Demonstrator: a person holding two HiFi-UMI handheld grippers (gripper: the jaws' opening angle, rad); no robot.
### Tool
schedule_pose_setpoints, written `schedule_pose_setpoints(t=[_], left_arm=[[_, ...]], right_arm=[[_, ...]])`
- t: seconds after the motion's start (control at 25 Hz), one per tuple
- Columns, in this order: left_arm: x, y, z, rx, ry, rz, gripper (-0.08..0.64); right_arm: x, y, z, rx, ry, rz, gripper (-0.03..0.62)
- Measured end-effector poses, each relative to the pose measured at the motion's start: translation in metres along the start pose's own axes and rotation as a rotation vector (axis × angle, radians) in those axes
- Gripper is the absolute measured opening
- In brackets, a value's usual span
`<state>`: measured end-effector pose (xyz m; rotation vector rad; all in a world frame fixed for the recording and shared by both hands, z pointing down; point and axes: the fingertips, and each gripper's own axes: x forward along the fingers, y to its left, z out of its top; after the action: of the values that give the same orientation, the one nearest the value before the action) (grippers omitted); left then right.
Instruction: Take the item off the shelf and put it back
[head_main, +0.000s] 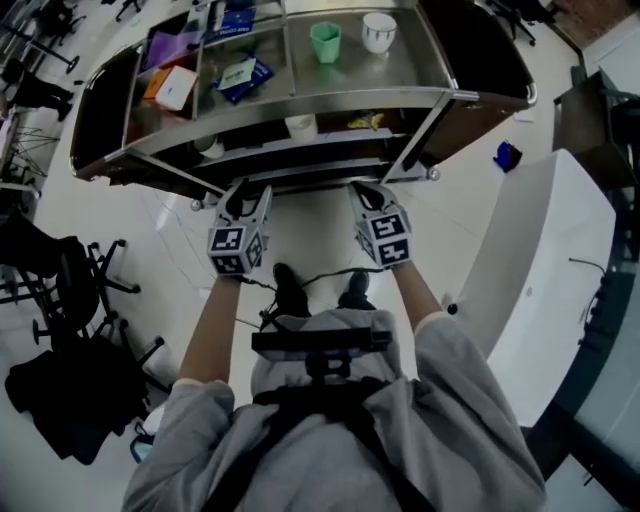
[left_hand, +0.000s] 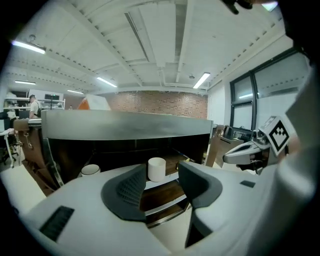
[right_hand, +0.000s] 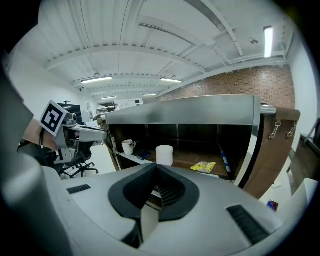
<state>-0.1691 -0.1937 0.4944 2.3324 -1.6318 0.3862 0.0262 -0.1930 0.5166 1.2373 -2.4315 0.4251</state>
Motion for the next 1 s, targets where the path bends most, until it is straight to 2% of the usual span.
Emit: schedule_pose_setpoints(t=[0.08, 0.28, 0.56, 1.0], left_arm=[[-0.015, 0.007, 0.002, -0.024, -0.017, 0.034, 0.177], [-0.054, 0.025, -0.001, -0.085, -0.028, 0.146, 0.015], [-0.086, 0.038, -0.014, -0.125, -0.018, 0.198, 0.008], [-0.095, 0.039, -0.039, -0.157, 0.028, 0.203, 0.008]], right_arm=[[-0.005, 0.002, 0.001, -0.004, -0.003, -0.007, 0.009], [-0.019, 0.013, 0.000, 0.003, -0.011, -0.008, 0.009], [-0.026, 0.022, -0.007, 0.025, -0.017, -0.008, 0.009], [-0.029, 0.026, -0.007, -0.003, -0.013, -0.019, 0.008]])
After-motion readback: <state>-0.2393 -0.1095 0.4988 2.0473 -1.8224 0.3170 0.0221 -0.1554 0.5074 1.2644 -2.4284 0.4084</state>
